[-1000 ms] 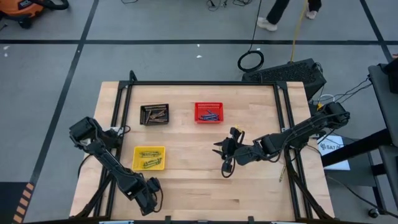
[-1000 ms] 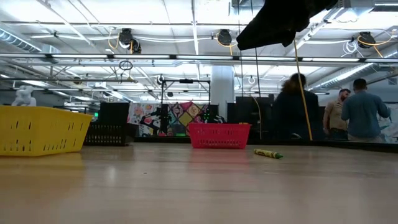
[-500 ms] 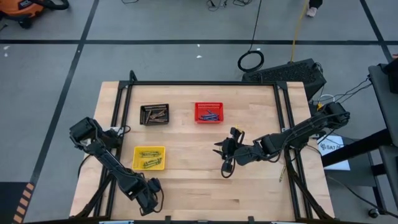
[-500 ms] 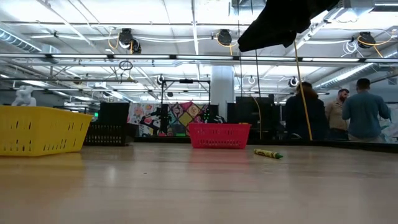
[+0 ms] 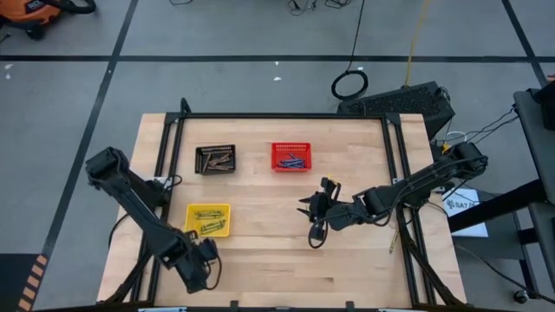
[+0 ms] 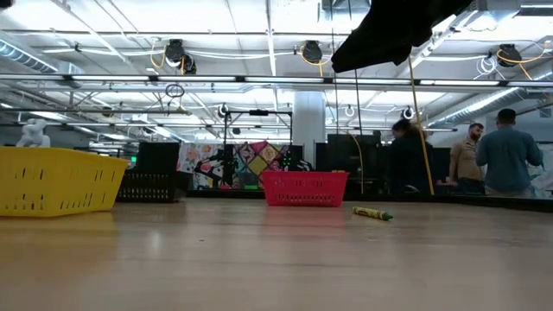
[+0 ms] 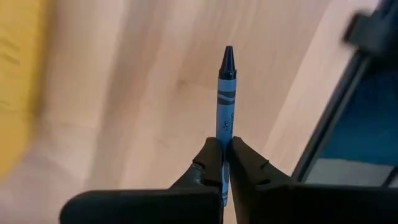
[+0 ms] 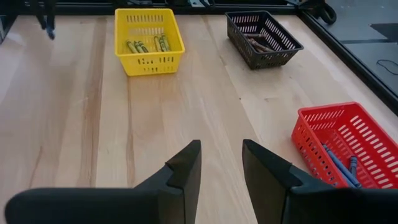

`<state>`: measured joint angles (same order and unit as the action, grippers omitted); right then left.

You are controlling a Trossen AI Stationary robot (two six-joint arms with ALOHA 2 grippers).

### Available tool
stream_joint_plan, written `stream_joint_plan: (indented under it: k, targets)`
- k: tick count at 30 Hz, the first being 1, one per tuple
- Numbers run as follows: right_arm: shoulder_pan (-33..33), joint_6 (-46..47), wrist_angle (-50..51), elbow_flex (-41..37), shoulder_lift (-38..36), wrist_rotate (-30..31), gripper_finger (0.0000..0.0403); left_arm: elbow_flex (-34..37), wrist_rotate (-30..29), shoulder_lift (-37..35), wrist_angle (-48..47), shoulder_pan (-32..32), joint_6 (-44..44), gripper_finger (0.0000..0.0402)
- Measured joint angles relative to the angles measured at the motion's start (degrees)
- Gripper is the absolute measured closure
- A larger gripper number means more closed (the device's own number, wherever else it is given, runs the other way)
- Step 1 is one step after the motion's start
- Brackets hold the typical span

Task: Sort crayons
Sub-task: Put the blue crayon into the red bin

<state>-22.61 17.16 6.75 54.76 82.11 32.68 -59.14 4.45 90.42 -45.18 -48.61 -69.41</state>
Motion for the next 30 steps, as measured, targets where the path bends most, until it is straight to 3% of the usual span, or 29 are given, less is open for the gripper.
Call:
stream_joint_plan:
  k: [14,19,27,30]
  targets:
    - [0.0,-3.4,-0.2,0.0,0.0,0.0,0.0298,-0.1,-18.5,-9.5,-1.5,8.3,21.5,0.04]
    - [0.0,-6.6,-4.3,0.0,0.0,-0.8,0.0298,-0.1,-21.0,-9.6,0.4,13.4,30.6,0.04]
    - [0.0,-8.9,-9.8,0.0,0.0,-10.8,0.0298,-0.1,-21.5,-9.6,10.1,20.4,42.8,0.04]
    - [-0.4,-8.9,-11.4,0.0,0.4,-11.9,0.0298,-0.1,-21.5,-9.6,14.9,22.1,48.2,0.04]
